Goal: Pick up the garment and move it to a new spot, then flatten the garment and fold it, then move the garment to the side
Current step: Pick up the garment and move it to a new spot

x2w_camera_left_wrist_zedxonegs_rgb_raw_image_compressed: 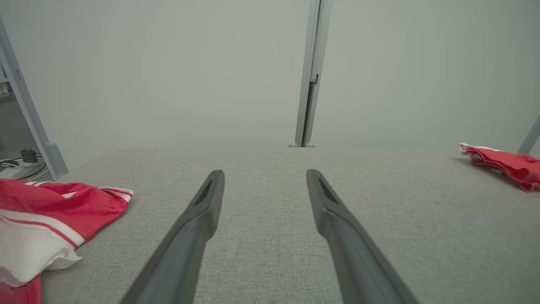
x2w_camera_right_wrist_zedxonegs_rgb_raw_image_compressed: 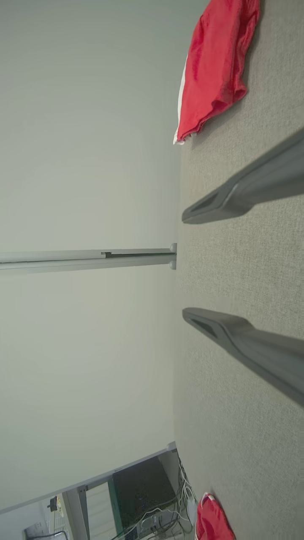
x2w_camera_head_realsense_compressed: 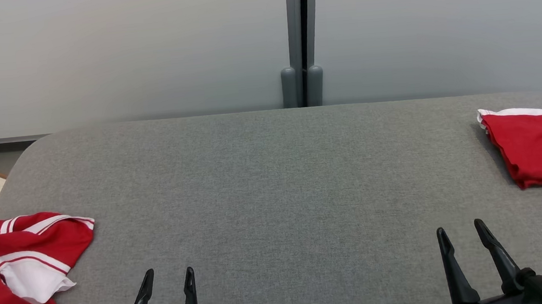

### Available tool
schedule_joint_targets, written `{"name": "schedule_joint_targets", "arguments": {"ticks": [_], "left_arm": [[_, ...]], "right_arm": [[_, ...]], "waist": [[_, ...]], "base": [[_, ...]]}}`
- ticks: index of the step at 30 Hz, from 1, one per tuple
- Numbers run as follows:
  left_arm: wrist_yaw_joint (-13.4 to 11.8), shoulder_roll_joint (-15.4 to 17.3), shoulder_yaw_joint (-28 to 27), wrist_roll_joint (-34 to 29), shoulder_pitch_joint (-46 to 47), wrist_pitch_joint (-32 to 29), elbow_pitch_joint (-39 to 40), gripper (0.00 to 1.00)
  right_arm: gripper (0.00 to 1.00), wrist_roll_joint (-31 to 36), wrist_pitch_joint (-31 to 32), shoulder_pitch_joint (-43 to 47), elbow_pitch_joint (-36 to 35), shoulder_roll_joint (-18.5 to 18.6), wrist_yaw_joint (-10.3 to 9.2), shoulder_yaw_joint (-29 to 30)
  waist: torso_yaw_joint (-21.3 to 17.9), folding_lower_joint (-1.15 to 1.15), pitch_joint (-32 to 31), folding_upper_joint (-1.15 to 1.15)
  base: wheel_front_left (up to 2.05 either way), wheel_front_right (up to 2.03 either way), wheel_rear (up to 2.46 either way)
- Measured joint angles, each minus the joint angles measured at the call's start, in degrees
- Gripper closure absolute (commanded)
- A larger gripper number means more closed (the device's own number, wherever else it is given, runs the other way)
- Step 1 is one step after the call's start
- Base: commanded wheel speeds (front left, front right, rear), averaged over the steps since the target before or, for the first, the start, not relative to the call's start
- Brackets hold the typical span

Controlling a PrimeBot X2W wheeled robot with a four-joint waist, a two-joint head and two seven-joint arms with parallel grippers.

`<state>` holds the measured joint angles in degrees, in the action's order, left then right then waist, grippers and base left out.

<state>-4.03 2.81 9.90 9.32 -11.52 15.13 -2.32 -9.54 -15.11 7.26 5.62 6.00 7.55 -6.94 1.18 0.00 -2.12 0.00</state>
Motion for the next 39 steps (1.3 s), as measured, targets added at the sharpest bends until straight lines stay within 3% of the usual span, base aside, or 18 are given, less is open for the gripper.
{"name": "schedule_joint_targets", "arguments": {"ticks": [9,27,33,39], "left_arm": [[-0.65,-0.01,-0.08,-0.46,0.09,0.01,0.32,0.00],[-1.59,0.01,-0.44,-0.69,-0.03,0.00,2.93,0.00],[-1.57,-0.01,-0.46,-0.66,-0.05,0.00,2.71,0.00],[-1.91,0.00,-0.96,-0.38,-0.08,0.00,2.91,0.00]], "right_arm": [[0.00,-0.62,0.00,0.46,0.30,0.32,0.00,-2.40],[0.00,-2.14,-0.01,0.32,0.44,0.51,0.00,-6.68],[0.00,-2.24,0.00,-0.05,0.46,0.48,0.00,-6.80],[0.00,-2.35,0.00,-0.08,0.58,0.75,0.00,-7.40]], "waist": [[5.93,0.00,0.22,0.00],[23.85,0.00,0.47,0.00],[26.69,0.00,0.81,0.00],[27.11,0.00,1.19,0.00]], "base": [[0.00,0.00,0.00],[0.00,0.00,0.00],[0.00,0.00,0.00],[0.00,0.00,0.00]]}}
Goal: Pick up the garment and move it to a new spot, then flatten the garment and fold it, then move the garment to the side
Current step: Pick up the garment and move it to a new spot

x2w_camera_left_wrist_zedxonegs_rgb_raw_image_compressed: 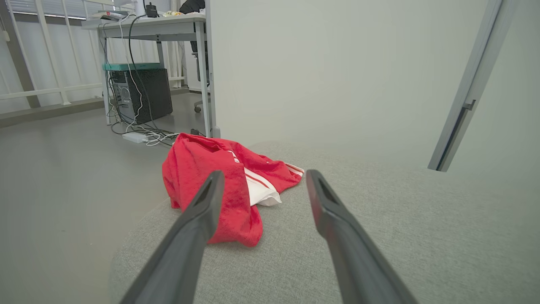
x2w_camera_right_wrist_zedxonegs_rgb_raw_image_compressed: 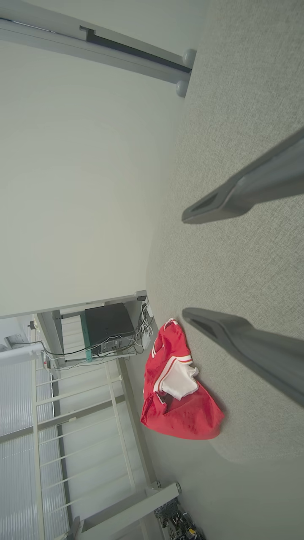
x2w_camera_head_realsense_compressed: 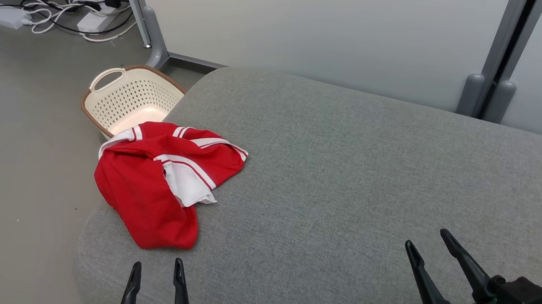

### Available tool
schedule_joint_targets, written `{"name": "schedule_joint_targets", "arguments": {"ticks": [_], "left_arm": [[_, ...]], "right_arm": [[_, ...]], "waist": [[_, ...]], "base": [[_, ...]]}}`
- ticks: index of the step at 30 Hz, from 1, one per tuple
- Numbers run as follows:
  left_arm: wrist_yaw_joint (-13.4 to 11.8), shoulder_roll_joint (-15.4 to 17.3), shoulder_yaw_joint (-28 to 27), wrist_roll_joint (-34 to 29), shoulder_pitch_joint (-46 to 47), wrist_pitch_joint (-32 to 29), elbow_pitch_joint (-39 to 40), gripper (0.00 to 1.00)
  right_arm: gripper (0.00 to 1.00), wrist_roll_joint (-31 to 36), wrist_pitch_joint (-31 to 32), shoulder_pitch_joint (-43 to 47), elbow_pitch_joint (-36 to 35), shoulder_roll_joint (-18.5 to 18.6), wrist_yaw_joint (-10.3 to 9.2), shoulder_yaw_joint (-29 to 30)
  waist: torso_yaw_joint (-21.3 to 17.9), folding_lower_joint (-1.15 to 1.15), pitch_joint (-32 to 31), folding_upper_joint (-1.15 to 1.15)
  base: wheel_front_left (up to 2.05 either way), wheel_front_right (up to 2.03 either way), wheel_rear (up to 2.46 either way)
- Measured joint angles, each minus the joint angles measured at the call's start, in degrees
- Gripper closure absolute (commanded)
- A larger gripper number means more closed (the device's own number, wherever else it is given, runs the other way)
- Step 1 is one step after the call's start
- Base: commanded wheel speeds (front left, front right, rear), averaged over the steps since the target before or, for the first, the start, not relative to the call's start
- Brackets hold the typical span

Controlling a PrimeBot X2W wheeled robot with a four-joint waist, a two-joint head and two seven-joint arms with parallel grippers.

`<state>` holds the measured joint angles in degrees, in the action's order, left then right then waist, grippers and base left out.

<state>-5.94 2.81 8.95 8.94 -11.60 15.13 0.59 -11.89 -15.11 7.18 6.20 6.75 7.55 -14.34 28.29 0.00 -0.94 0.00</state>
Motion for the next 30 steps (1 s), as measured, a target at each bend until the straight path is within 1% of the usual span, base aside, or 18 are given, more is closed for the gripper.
{"name": "schedule_joint_targets", "arguments": {"ticks": [5,9,12,15,18,20,21,22,24,25,30], "left_arm": [[0.16,0.00,-1.38,0.32,2.04,0.00,-0.05,0.00],[1.54,0.01,-3.57,0.25,7.28,0.00,-0.22,0.00],[2.98,0.01,-5.76,0.43,12.88,0.00,-1.97,0.00],[4.58,0.56,-7.54,0.41,20.00,0.00,-6.03,0.00],[5.56,2.27,-8.11,0.35,27.13,-0.21,-13.52,0.00],[5.99,3.36,-8.43,0.89,32.34,-2.91,-18.25,0.00],[5.99,3.36,-8.43,0.89,32.34,-2.91,-18.25,0.00],[6.49,5.03,-8.68,1.09,37.61,-6.19,-22.81,0.00],[7.38,6.27,-8.81,1.69,41.70,-10.03,-27.27,0.00],[7.38,6.27,-8.81,1.69,41.70,-10.03,-27.27,0.00],[9.11,7.68,-10.62,6.01,48.14,-20.71,-38.62,0.00]], "right_arm": [[0.00,0.05,0.00,-0.49,-0.24,1.18,0.00,-0.33],[0.00,0.60,-0.01,-1.69,-0.92,3.16,0.00,-0.04],[0.00,0.98,0.00,-2.47,-1.38,5.24,0.00,0.24],[0.00,1.37,0.00,-3.39,-1.98,7.68,0.00,0.70],[0.00,1.55,0.00,-4.11,-2.49,10.07,0.00,0.99],[0.00,1.79,0.00,-4.58,-2.96,11.33,0.00,1.12],[0.00,1.79,0.00,-4.58,-2.96,11.33,0.00,1.12],[0.00,1.81,0.00,-5.08,-3.43,12.48,0.00,1.21],[0.00,1.78,0.00,-5.37,-3.77,13.16,0.00,1.21],[0.00,1.78,0.00,-5.37,-3.77,13.16,0.00,1.21],[0.00,1.62,-0.01,-6.49,-4.86,14.44,0.00,0.83]], "waist": [[-0.17,0.00,1.58,0.00],[-0.89,0.00,4.40,0.00],[-1.34,0.00,7.28,0.00],[-1.63,0.00,10.61,0.00],[-1.76,0.00,13.97,0.00],[-1.82,0.00,16.02,0.00],[-1.82,0.00,16.02,0.00],[-1.90,0.00,17.85,0.00],[-2.08,0.00,19.24,0.00],[-2.08,0.00,19.24,0.00],[-3.08,0.00,21.07,0.00]], "base": [[0.00,0.00,0.00],[0.00,0.00,0.00],[0.00,0.00,0.00],[0.00,0.00,0.00],[0.00,0.00,0.00],[0.00,0.00,0.00],[0.00,0.00,0.00],[0.00,0.00,0.00],[0.00,0.00,0.00],[0.00,0.00,0.00],[0.00,0.00,0.00]]}}
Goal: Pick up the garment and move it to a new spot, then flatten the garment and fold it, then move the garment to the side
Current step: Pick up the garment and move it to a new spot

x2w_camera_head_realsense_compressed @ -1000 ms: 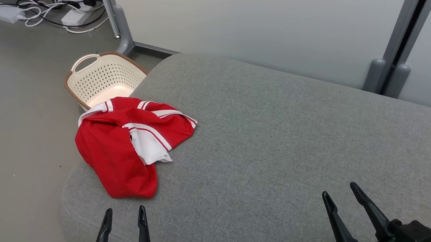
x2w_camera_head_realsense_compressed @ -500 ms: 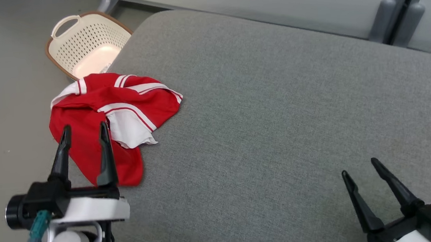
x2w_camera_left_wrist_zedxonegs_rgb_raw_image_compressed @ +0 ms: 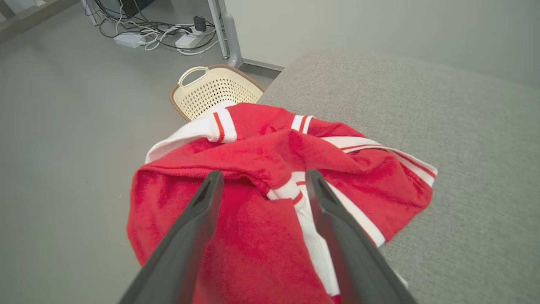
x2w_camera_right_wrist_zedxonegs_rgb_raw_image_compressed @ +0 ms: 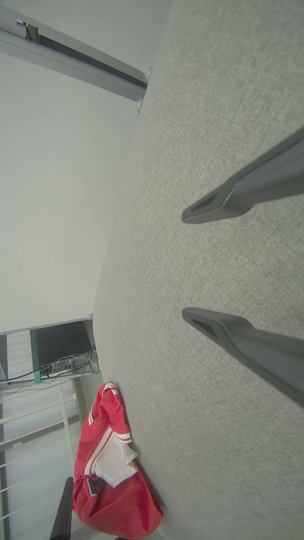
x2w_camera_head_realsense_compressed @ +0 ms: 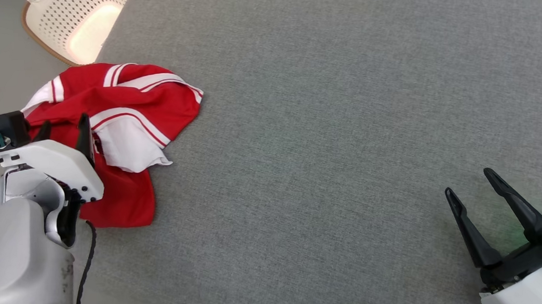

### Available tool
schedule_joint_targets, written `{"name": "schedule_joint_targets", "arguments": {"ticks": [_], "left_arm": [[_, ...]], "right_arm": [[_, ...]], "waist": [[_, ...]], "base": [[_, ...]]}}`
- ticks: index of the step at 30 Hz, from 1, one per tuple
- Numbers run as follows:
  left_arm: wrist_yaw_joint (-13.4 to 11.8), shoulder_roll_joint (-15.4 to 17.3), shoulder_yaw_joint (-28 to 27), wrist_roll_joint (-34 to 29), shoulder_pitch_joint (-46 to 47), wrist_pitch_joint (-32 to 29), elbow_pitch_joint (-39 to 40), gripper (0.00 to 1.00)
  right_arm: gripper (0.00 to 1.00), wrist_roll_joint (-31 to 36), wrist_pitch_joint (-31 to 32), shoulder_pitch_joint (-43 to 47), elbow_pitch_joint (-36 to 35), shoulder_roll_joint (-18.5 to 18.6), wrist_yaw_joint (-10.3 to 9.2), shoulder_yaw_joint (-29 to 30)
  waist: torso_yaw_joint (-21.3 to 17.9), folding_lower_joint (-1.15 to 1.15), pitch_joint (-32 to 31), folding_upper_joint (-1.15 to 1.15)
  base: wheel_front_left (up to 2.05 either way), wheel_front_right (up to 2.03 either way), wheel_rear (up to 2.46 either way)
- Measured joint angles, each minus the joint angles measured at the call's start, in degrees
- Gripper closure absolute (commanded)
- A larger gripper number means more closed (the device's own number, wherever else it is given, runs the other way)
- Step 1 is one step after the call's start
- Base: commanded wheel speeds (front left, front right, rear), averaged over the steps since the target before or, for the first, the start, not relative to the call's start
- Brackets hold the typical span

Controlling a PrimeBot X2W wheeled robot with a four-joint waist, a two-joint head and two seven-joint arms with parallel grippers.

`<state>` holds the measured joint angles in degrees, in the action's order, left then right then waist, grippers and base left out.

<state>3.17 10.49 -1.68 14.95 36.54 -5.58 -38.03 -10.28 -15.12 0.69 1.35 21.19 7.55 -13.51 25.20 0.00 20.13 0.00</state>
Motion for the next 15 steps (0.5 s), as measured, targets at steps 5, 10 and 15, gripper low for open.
{"name": "schedule_joint_targets", "arguments": {"ticks": [5,10,15], "left_arm": [[2.25,1.64,-1.08,3.69,3.11,-5.58,-9.13,0.00],[3.42,1.57,-1.54,6.92,4.53,-6.49,-14.73,0.00],[3.85,1.27,-1.09,8.43,6.51,-4.58,-17.97,0.00]], "right_arm": [[0.00,-0.29,0.01,-0.79,-0.25,0.25,0.00,-0.68],[0.00,-0.29,0.00,-1.39,-0.33,0.20,0.00,-1.16],[0.00,-0.27,0.01,-1.42,-0.74,0.96,0.00,-0.09]], "waist": [[-1.60,0.00,0.56,0.00],[-2.83,0.00,1.32,0.00],[-3.30,0.00,3.08,0.00]], "base": [[0.00,0.00,0.00],[0.00,0.00,0.00],[0.00,0.00,0.00]]}}
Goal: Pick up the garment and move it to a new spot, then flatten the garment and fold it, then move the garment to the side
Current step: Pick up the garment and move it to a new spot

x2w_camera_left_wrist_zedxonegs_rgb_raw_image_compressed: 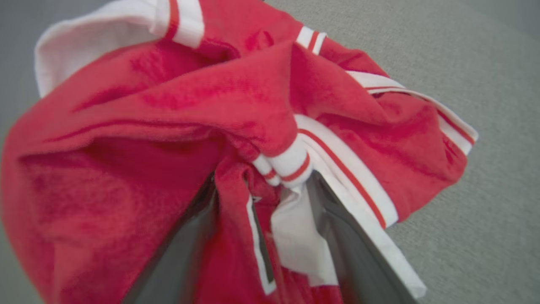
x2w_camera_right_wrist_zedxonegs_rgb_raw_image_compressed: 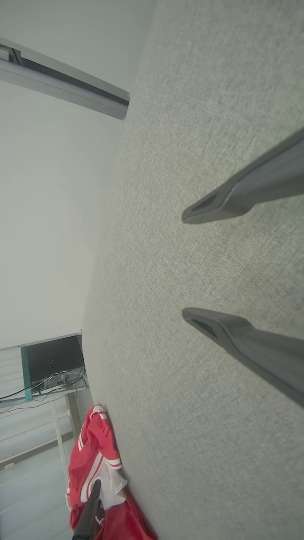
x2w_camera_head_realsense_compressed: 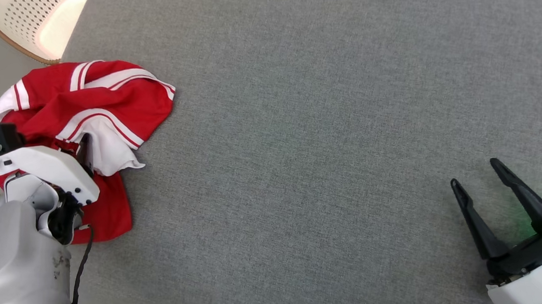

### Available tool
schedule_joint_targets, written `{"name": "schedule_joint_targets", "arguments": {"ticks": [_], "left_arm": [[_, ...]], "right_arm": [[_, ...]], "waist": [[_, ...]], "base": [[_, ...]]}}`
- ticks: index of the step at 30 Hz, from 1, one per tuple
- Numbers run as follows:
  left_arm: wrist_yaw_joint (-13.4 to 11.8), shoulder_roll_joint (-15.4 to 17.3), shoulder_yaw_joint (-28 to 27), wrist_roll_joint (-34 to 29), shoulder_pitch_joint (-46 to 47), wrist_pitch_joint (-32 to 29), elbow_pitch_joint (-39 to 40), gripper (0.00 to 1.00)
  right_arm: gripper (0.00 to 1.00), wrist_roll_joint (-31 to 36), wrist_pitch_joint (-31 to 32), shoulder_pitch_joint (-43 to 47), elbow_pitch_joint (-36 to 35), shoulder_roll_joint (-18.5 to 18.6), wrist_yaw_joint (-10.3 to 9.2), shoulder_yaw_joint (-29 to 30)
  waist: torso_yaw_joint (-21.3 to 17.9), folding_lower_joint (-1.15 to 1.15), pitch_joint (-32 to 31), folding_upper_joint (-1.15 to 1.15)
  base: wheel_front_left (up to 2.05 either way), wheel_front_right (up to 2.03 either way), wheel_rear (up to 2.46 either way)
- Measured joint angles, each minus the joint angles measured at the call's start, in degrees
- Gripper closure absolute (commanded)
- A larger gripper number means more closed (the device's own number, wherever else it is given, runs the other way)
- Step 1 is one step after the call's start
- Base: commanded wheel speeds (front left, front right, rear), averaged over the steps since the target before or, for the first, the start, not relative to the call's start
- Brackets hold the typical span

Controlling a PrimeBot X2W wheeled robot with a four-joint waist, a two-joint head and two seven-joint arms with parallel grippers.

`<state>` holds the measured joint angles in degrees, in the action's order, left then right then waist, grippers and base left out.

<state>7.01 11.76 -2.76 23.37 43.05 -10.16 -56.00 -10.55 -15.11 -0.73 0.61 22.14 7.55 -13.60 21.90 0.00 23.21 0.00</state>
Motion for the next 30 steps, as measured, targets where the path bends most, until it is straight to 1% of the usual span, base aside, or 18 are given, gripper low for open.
{"name": "schedule_joint_targets", "arguments": {"ticks": [4,8,9,10,13,16,20,25,26,30], "left_arm": [[0.08,-0.67,0.63,1.03,2.07,1.83,-2.35,0.00],[0.24,-0.46,1.21,1.45,2.94,4.46,-4.65,0.00],[0.25,-0.22,1.45,1.43,3.14,5.72,-4.89,0.42],[0.25,0.08,1.58,1.42,3.40,7.37,-5.02,1.00],[0.27,0.76,1.94,1.48,4.72,11.85,-5.06,1.00],[0.41,1.75,3.44,1.51,5.24,16.13,-4.03,1.00],[0.41,2.61,6.44,3.13,5.42,19.00,-0.26,1.00],[0.41,4.00,11.51,7.27,5.35,18.63,9.35,1.00],[0.41,4.63,13.41,9.38,5.06,17.31,14.54,1.00],[0.41,6.35,15.61,13.47,3.44,13.60,25.24,1.00]], "right_arm": [[0.00,0.08,0.00,-0.25,-0.57,0.97,0.00,0.41],[0.00,0.04,0.00,-1.82,-0.90,0.47,0.00,0.34],[0.00,0.00,0.00,-2.15,-0.91,0.27,0.00,0.24],[0.00,0.00,-0.01,-2.39,-0.91,0.16,0.00,0.19],[0.00,0.00,0.00,-2.99,-0.65,-0.46,0.00,0.36],[0.00,-0.07,0.00,-3.41,0.12,-1.65,0.00,0.29],[0.00,-0.45,0.00,-4.32,0.81,-3.91,0.00,-0.05],[0.00,-0.79,0.00,-5.27,1.75,-7.23,0.00,-0.48],[0.00,-0.94,0.00,-5.46,2.16,-8.60,0.00,-0.58],[0.00,-1.25,0.00,-5.49,2.87,-11.33,0.00,-0.87]], "waist": [[0.06,0.00,1.90,0.00],[-0.84,0.00,2.82,0.00],[-1.19,0.00,2.96,0.00],[-1.55,0.00,3.09,0.00],[-2.62,0.00,3.08,0.00],[-3.60,0.00,2.16,0.00],[-4.91,0.00,-0.10,0.00],[-6.98,0.00,-3.66,0.00],[-8.06,0.00,-5.08,0.00],[-11.04,0.00,-7.67,0.00]], "base": [[0.00,0.00,0.00],[0.00,0.00,0.00],[0.00,0.00,0.00],[0.00,0.00,0.00],[0.00,0.00,0.00],[0.00,0.00,0.00],[0.00,0.00,0.00],[0.00,0.00,0.00],[0.00,0.00,0.00],[0.00,0.00,0.00]]}}
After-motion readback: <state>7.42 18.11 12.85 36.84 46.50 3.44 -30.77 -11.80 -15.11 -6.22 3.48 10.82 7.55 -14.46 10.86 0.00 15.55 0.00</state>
